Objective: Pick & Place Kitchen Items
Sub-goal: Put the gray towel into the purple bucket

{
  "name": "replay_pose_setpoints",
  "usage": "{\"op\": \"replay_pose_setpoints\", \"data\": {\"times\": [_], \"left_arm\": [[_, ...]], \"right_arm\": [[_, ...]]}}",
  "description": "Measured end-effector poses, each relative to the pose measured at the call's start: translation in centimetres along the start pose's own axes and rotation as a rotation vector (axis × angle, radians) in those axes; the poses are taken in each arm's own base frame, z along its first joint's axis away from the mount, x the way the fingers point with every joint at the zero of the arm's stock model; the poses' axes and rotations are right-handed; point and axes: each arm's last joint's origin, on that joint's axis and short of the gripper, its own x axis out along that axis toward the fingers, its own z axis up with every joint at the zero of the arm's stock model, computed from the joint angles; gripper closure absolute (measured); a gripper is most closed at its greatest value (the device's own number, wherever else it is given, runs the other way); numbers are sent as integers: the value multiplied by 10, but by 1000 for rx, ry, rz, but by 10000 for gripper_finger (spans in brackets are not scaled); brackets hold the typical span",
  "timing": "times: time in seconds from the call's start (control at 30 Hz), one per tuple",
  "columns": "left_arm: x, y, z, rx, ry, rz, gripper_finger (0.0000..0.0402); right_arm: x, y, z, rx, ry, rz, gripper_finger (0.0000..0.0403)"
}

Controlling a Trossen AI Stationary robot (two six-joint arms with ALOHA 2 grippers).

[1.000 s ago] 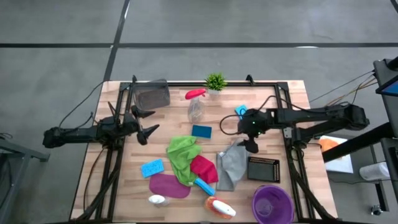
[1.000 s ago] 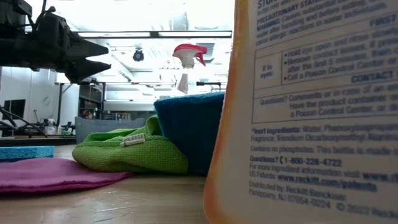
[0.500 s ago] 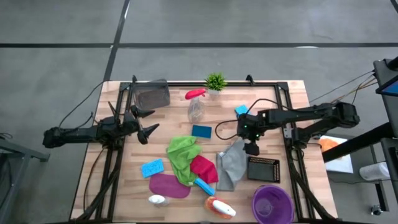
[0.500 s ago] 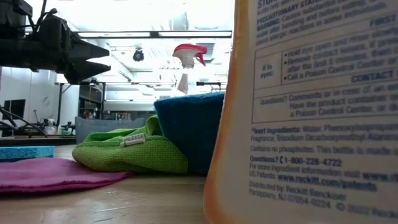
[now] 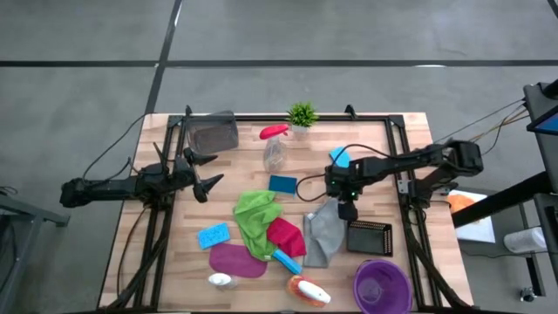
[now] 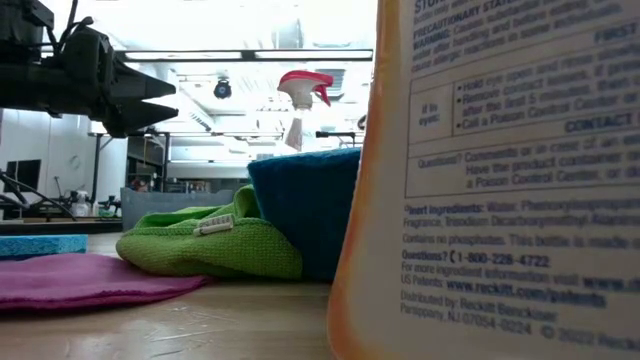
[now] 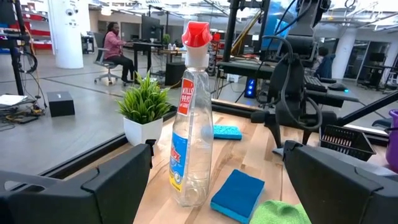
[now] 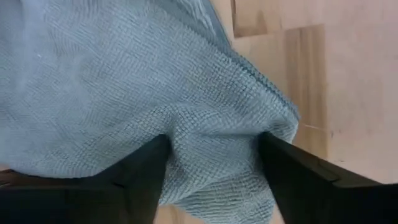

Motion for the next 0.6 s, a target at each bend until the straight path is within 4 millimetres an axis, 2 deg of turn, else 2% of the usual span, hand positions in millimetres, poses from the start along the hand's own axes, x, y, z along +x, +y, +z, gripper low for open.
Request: {"op": "replay_pose_setpoints", "data": {"times": [0.1,0.27,0.43,0.6], "left_arm": [[0,0,0,0,0,0,36],[0,0,0,0,-1,0,36],[0,0,0,0,-1,0,36],[0,0,0,0,-1,0,36]], "right_arm": [[3,1,0,-8,16,7,232],[2,7,-2,-48,14,22,364],[-12,16,-3,-89,-48,33,381],[-40,26,-6,-127,-200,56,384]]}}
